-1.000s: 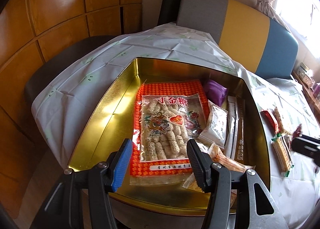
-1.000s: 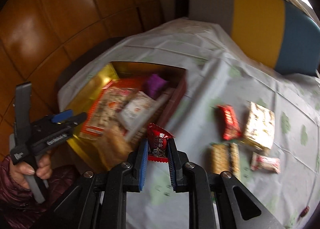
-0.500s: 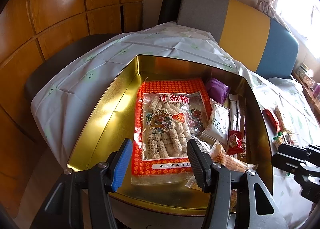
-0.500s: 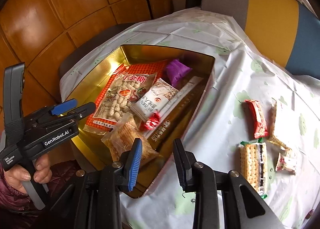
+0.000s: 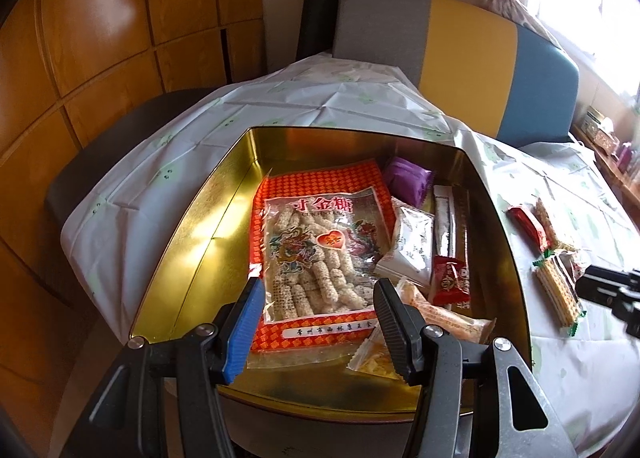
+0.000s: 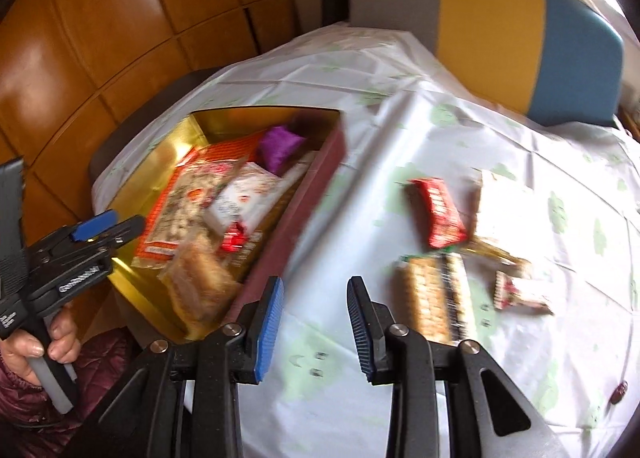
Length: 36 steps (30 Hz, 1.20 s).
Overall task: Organize snacks
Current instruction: 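Move the left gripper from the tray to the black-striped cracker pack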
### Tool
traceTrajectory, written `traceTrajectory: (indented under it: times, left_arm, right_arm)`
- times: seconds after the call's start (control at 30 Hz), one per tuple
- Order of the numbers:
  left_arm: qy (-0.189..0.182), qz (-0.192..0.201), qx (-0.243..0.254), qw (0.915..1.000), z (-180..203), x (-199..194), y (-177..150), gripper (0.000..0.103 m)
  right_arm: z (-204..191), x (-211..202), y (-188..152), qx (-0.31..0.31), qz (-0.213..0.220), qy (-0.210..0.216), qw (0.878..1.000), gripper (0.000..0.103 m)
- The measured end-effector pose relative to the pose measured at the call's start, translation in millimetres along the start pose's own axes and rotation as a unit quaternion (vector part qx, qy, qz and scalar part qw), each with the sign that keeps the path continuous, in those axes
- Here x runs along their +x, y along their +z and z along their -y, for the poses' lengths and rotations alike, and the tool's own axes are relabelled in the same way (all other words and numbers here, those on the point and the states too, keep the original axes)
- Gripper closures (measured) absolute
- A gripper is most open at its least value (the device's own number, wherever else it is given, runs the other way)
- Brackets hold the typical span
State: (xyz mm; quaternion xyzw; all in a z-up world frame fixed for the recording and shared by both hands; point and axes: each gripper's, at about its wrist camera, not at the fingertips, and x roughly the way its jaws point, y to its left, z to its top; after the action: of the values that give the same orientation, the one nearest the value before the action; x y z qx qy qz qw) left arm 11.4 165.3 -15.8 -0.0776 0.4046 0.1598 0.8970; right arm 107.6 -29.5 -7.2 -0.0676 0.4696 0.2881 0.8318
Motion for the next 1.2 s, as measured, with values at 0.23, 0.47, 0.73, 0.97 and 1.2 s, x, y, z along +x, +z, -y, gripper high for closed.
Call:
traceTrajectory:
  times: [0.23,0.47,0.73,0.97,1.2]
  left_arm:
    - [-0.010,0.008,0.026,0.9996,15,-8,0,0.046]
    - [-0.024,0.012,0.056,0.9980,38,-16,1,0.046]
    - [-0.043,0.013,0.099,0.9941,70,-23,3,0.046]
    - [-0.068,0.008,0.135,0.9885,106,-27,3,0.046]
    - [-0.102,-0.017,0.162,0.9814,143,-25,5,0.046]
  right_arm:
    - [50,-18,-8,0.018,-0.003,-0.063,0.998,0.067]
    - [115,-35,-18,0.038,-0.006,-0.154,0.987,0.066]
    - [196,-37,-39,0.161,-0.023,-0.210,0.964,0.065]
    - [218,-45,-45,0.214,-0.025,-0.208,0.954,0.065]
    - [215,-47,-43,0.218,-0.014,-0.210,0.953,0.065]
